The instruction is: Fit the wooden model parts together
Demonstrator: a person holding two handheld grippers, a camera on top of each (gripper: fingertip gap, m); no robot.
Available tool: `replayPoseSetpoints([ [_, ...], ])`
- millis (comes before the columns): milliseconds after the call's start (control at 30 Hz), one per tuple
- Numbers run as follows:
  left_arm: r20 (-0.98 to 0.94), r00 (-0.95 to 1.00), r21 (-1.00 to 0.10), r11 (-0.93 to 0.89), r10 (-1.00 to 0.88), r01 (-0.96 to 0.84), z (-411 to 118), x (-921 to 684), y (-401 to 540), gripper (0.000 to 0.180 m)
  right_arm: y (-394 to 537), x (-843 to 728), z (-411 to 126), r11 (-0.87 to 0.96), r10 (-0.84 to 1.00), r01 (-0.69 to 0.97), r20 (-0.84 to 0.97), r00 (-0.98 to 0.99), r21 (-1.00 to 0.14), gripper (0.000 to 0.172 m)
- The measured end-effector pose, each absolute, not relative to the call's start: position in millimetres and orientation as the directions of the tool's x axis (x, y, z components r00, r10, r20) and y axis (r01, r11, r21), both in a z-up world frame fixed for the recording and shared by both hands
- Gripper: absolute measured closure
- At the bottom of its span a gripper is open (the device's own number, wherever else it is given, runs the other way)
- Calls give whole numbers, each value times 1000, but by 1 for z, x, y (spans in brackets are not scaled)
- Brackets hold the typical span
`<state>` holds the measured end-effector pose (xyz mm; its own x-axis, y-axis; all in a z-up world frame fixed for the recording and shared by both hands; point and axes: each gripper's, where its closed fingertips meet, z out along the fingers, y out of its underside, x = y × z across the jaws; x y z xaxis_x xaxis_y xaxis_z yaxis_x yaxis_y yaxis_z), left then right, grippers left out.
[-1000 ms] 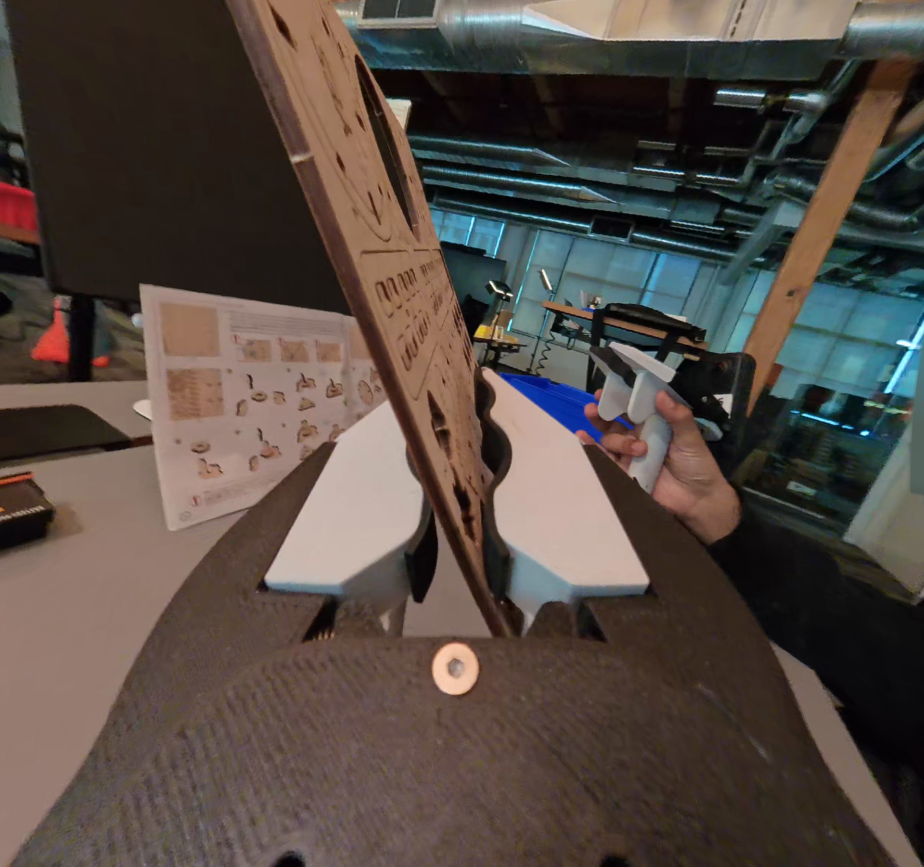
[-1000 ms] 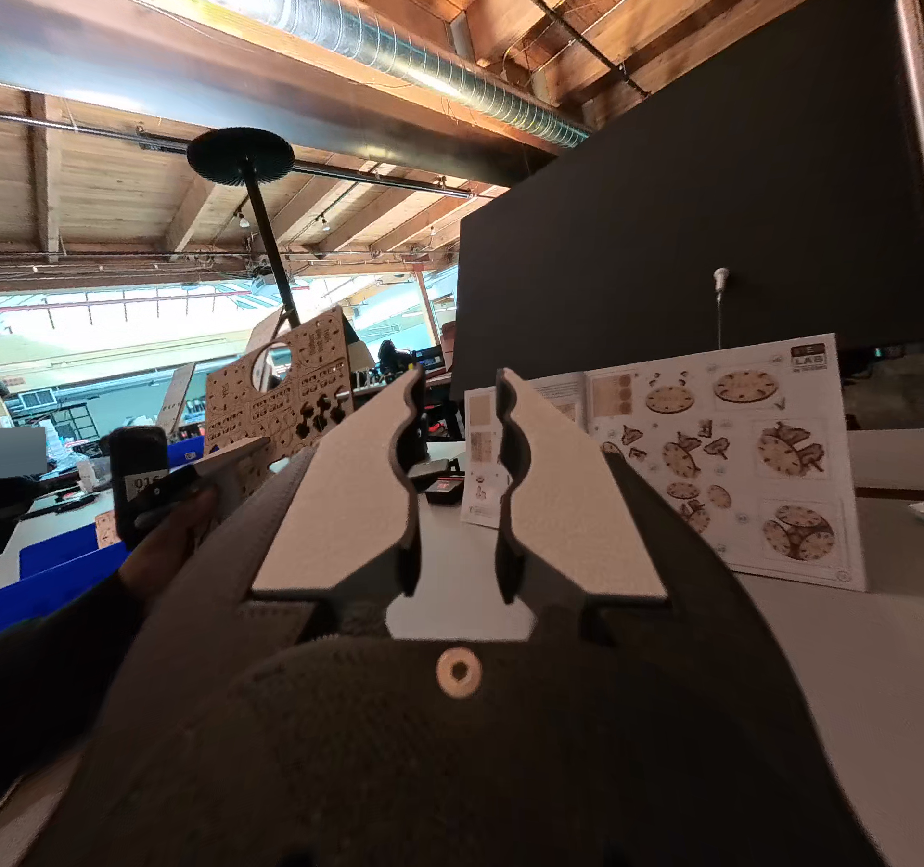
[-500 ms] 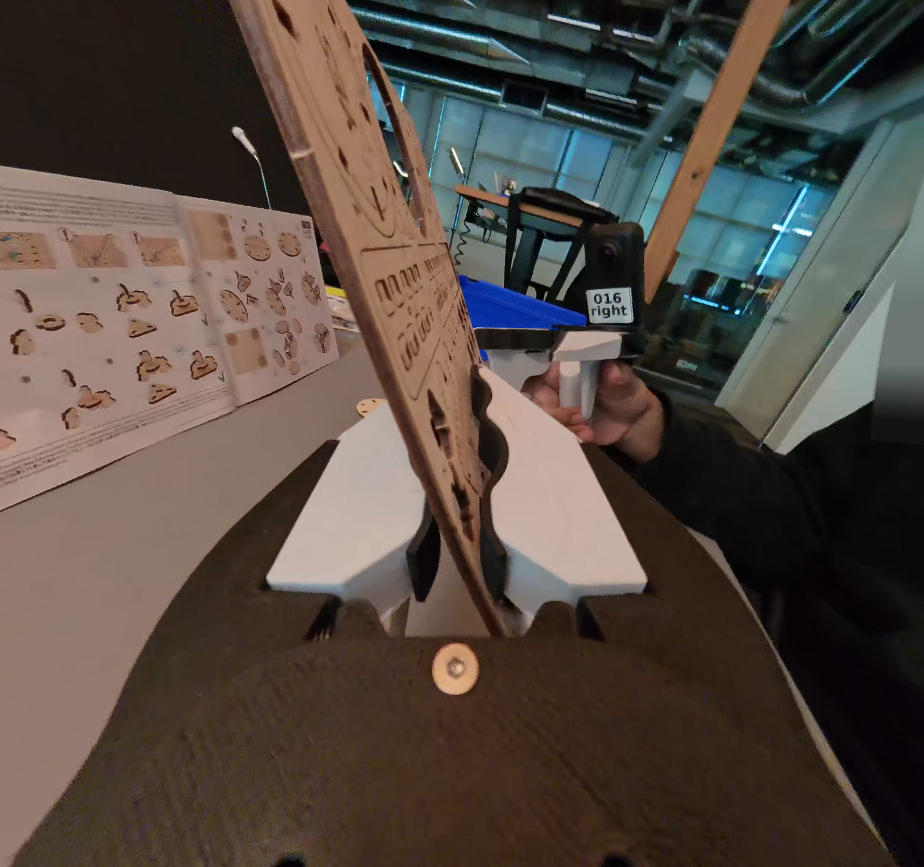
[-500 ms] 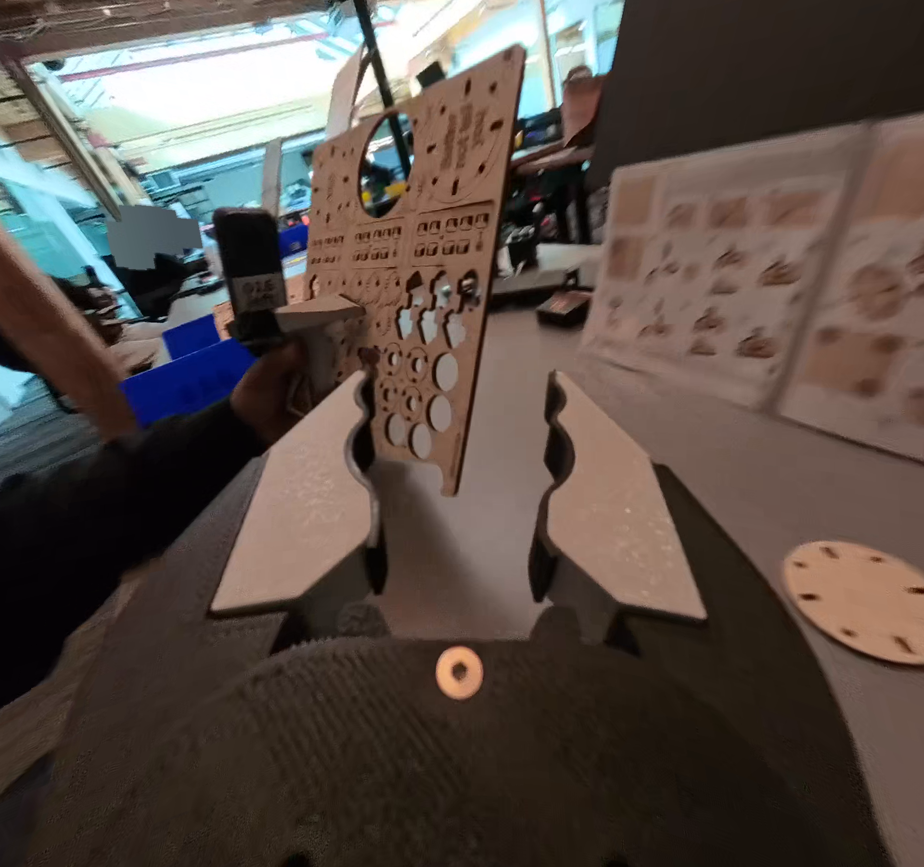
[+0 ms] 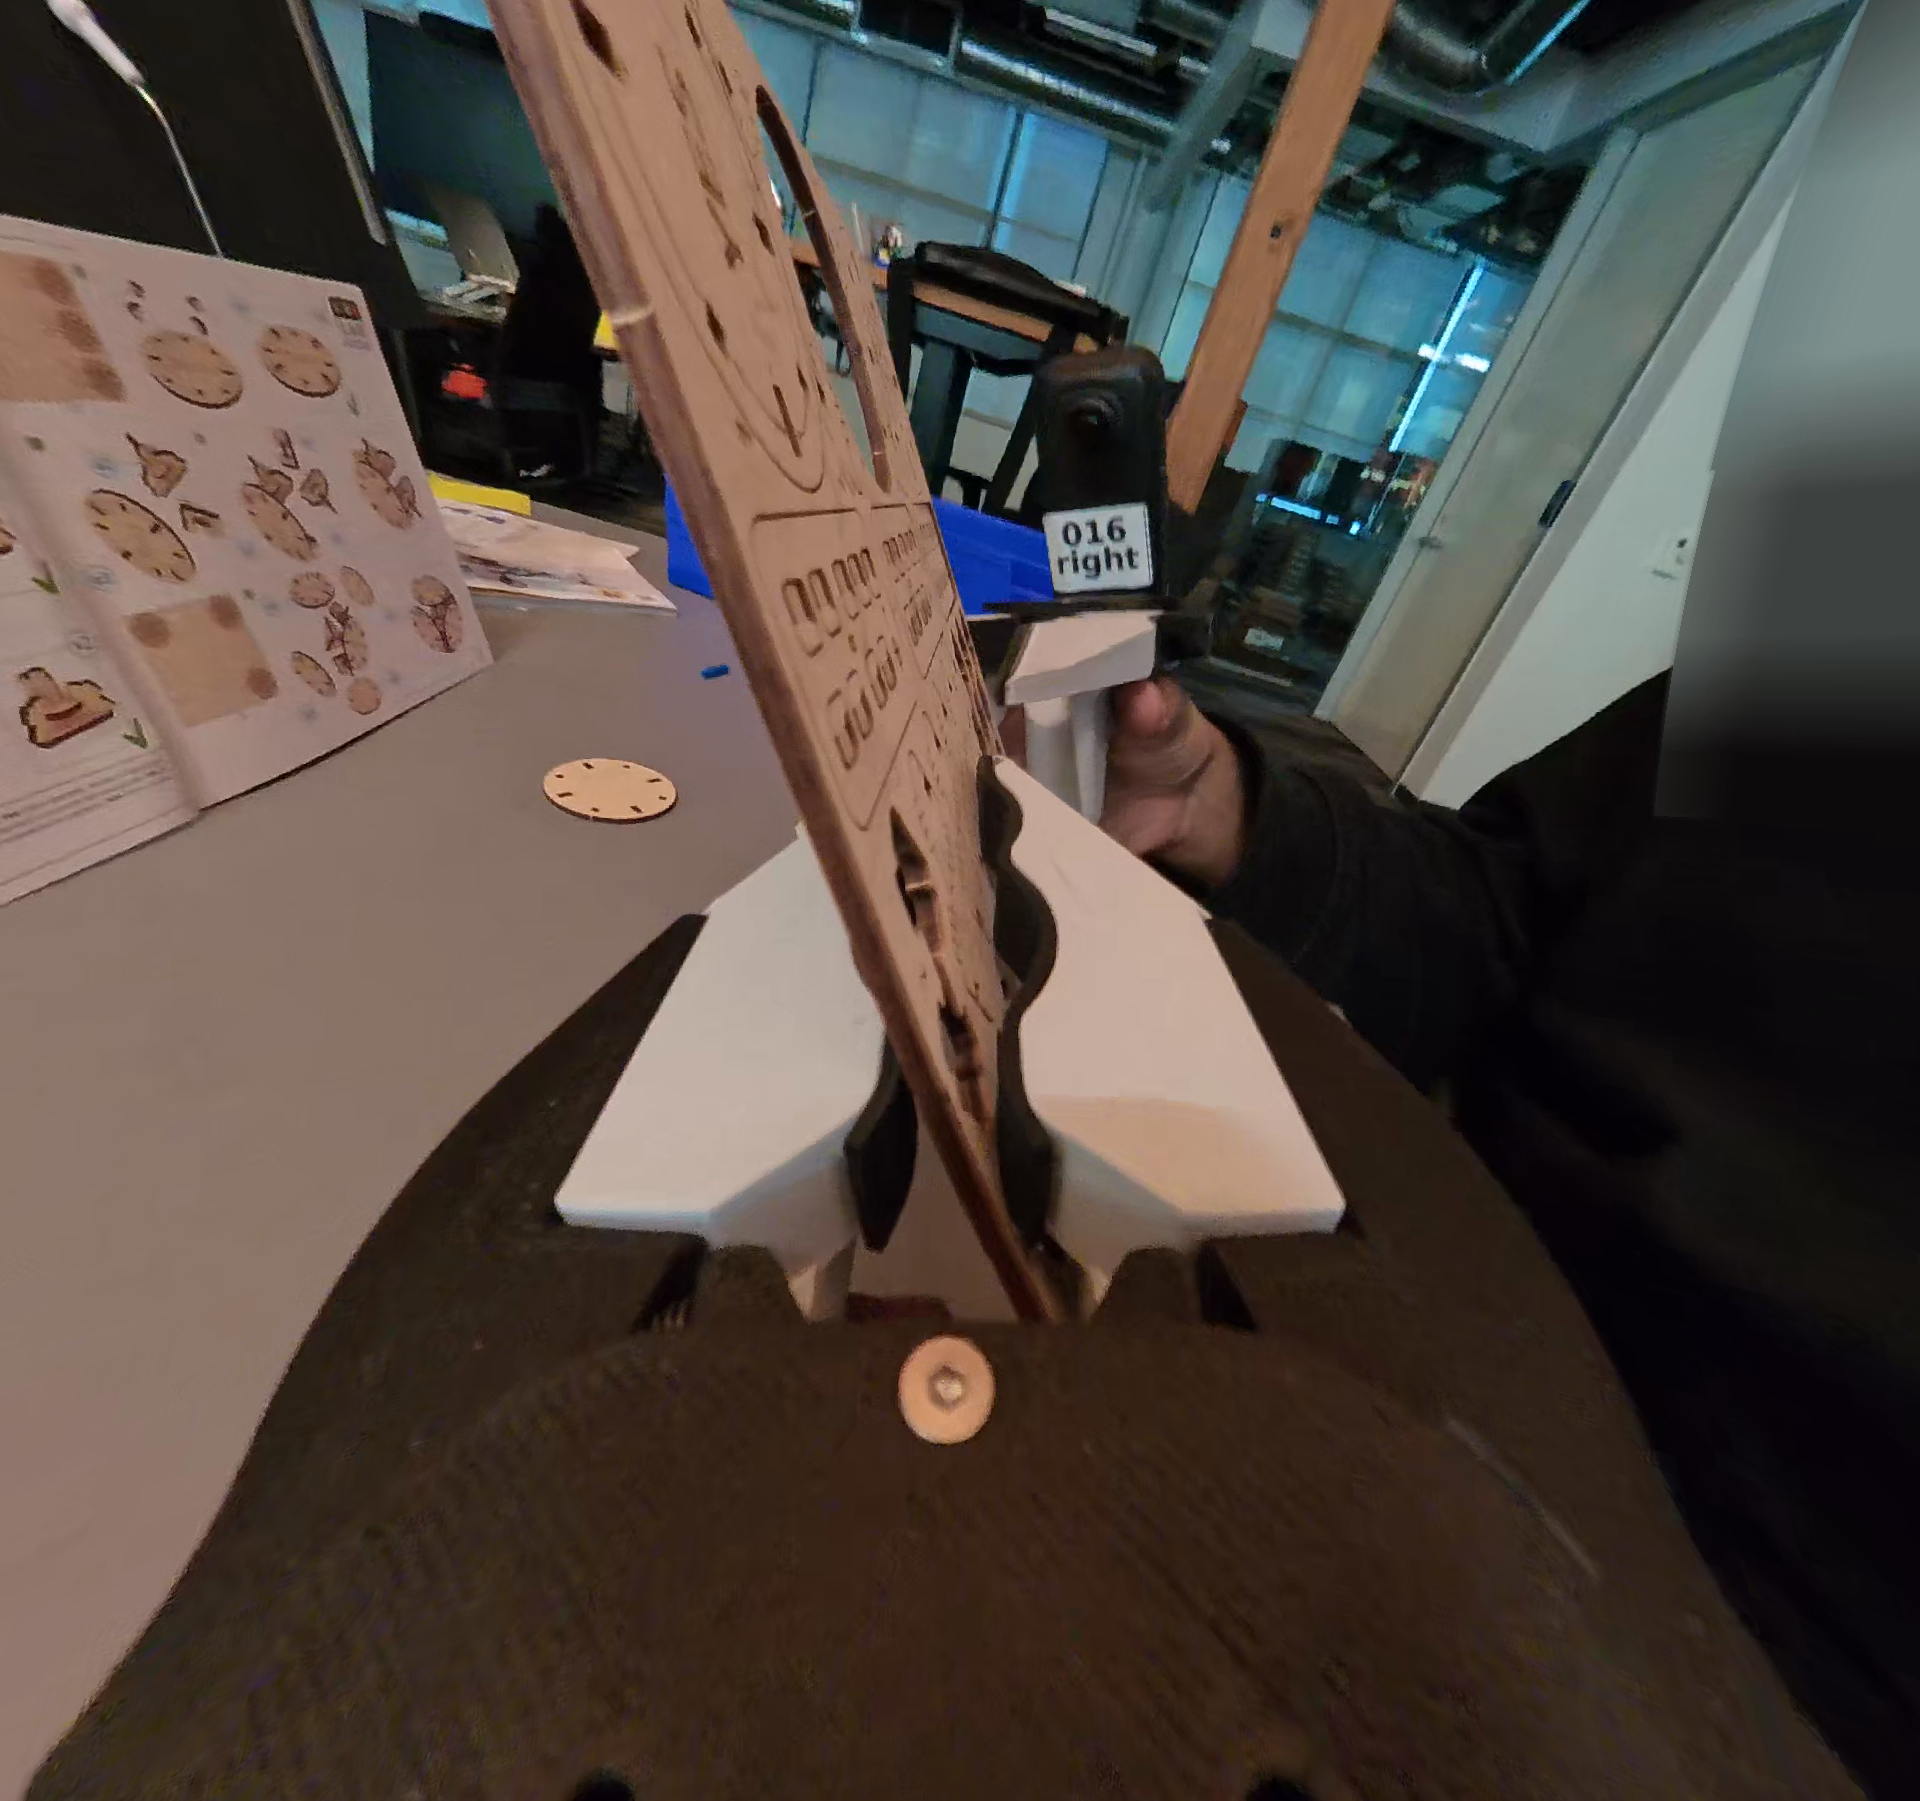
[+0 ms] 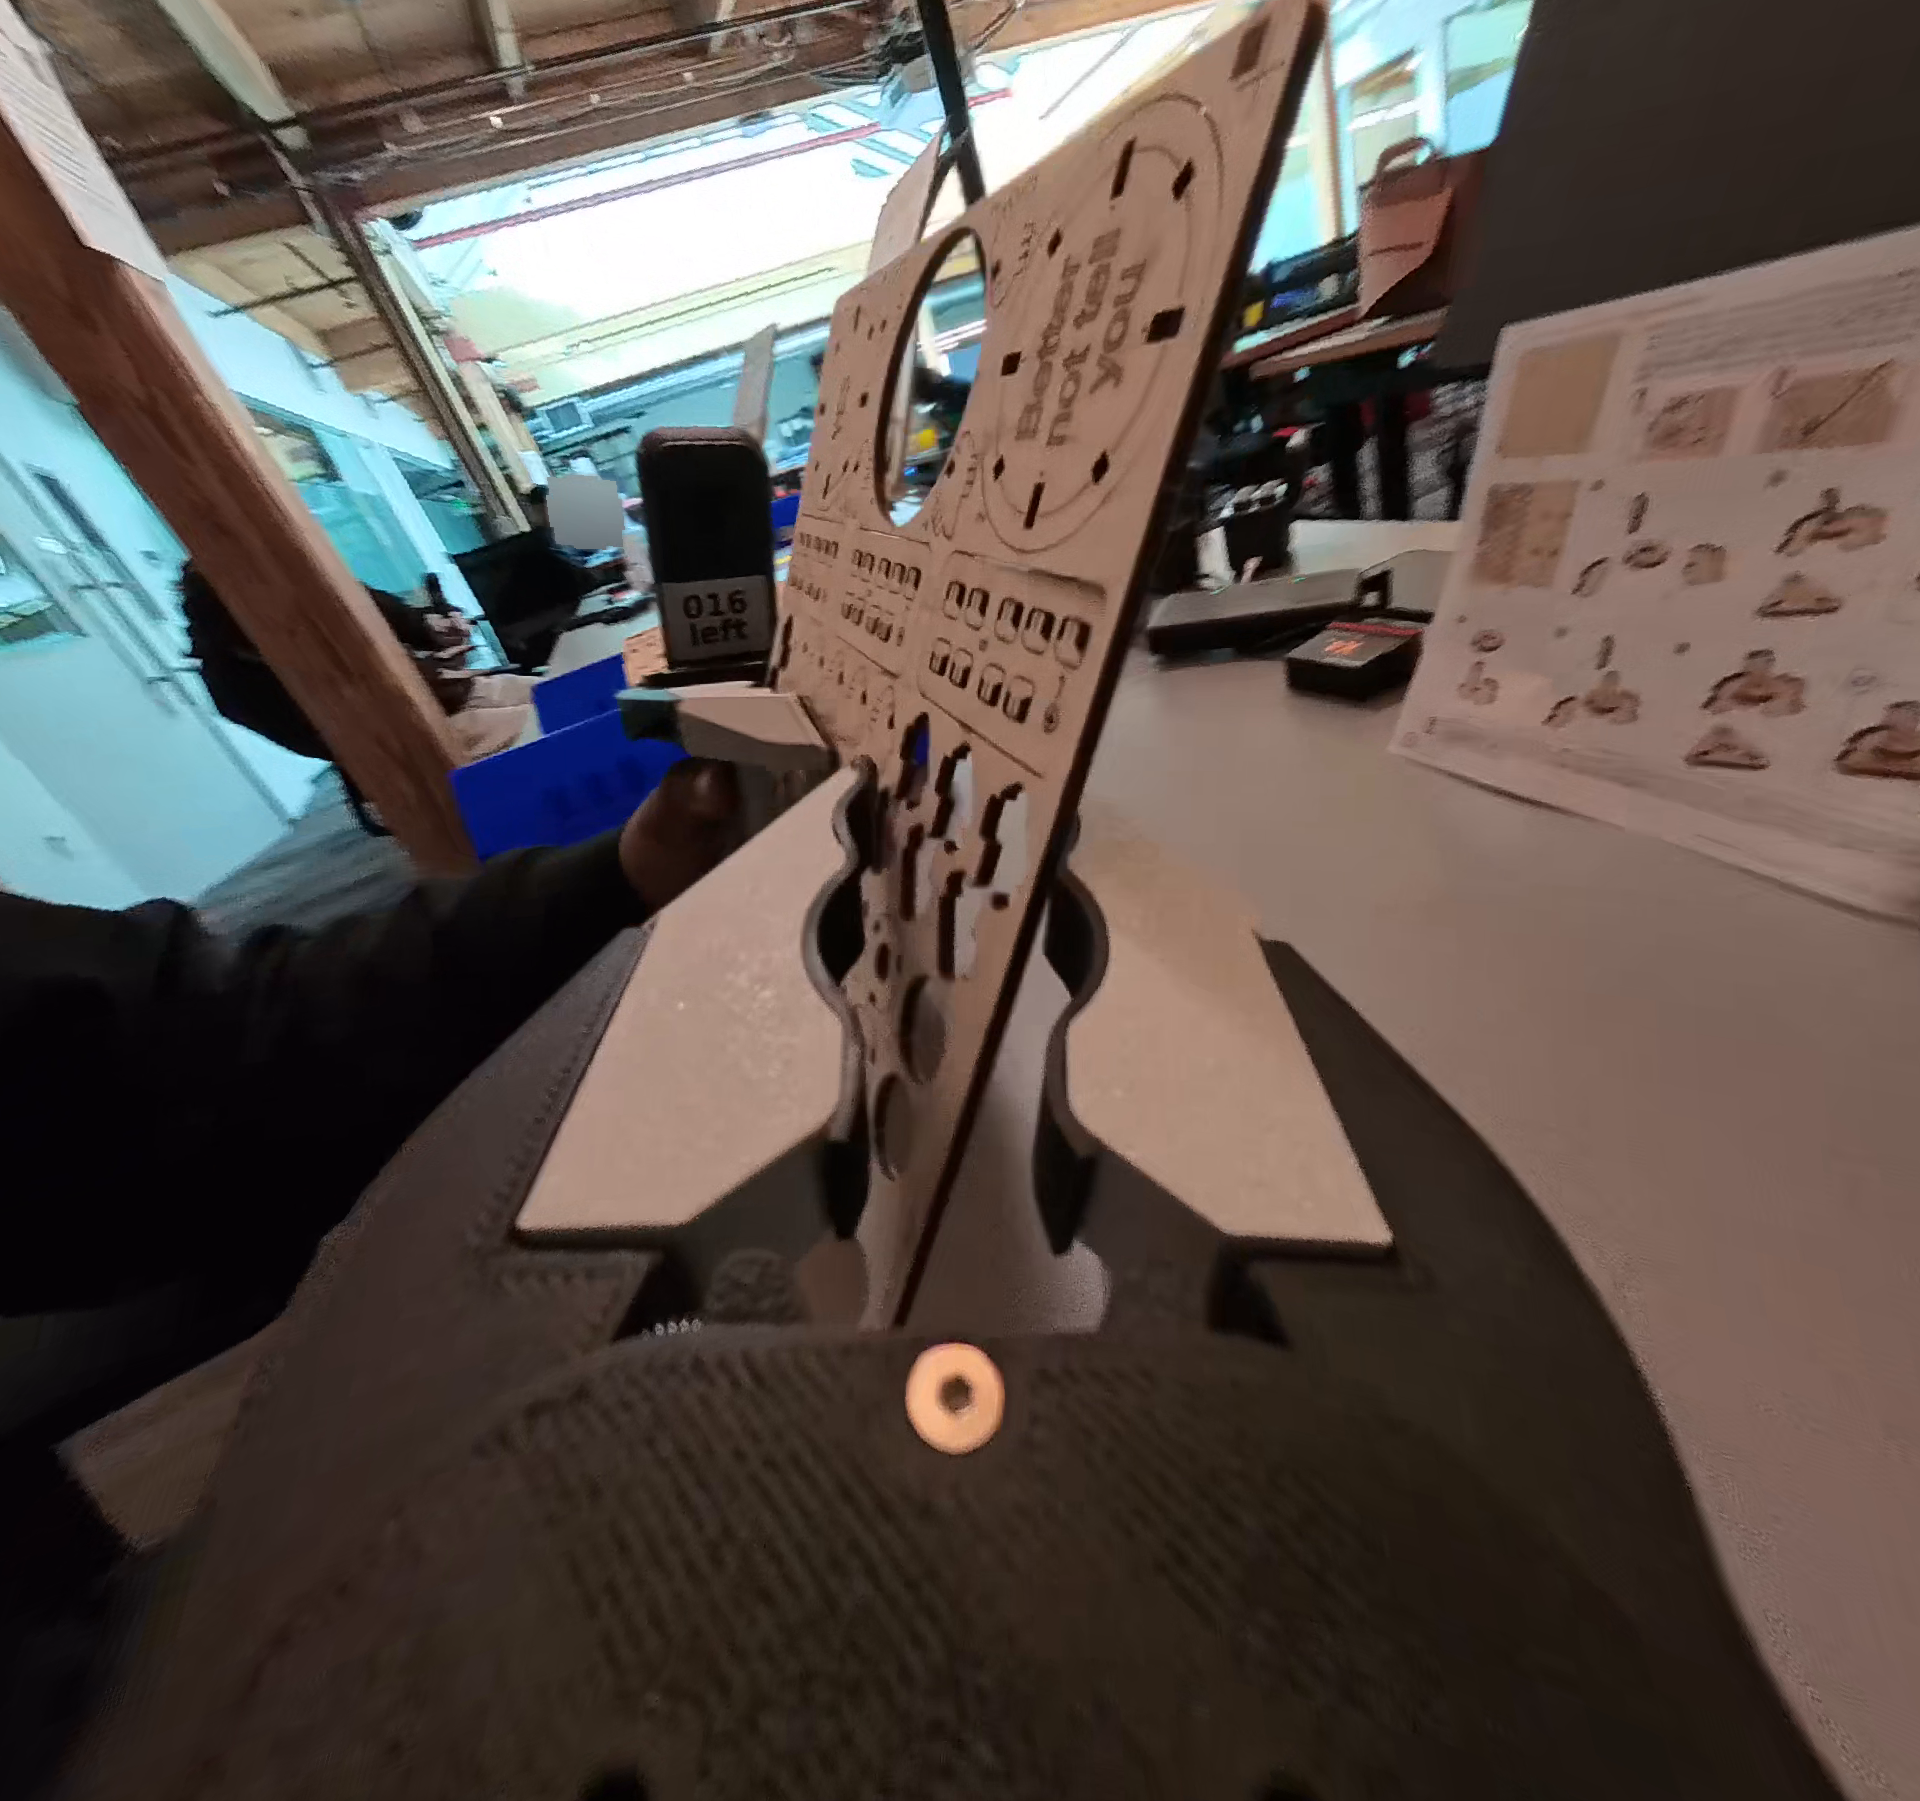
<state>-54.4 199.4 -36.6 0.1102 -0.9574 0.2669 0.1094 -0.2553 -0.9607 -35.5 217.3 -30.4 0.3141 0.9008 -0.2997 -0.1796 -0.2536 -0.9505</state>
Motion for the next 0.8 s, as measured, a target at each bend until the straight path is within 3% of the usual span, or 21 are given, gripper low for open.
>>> replayPoseSetpoints([
  [100, 231, 114, -972, -224, -966, 73, -42, -48, 195, 176, 213, -40, -34, -326, 895, -182, -364, 256, -928, 135],
  [167, 227, 116, -973, -220, -967, 76, -41, -46, 194, 177, 216, -38, -34, -328, 890, -196, -372, 264, -924, 147],
  [267, 228, 118, -972, -221, -966, 75, -41, -46, 194, 177, 213, -37, -31, -369, 886, -213, -412, 215, -905, 153],
  [433, 223, 132, -974, -216, -966, 64, -42, -46, 195, 177, 215, -38, -36, -378, 879, -189, -416, 234, -906, 147],
  [800, 222, 176, -975, -213, -959, 68, -42, -46, 197, 177, 216, -37, -36, -382, 889, -166, -410, 202, -909, 156],
])
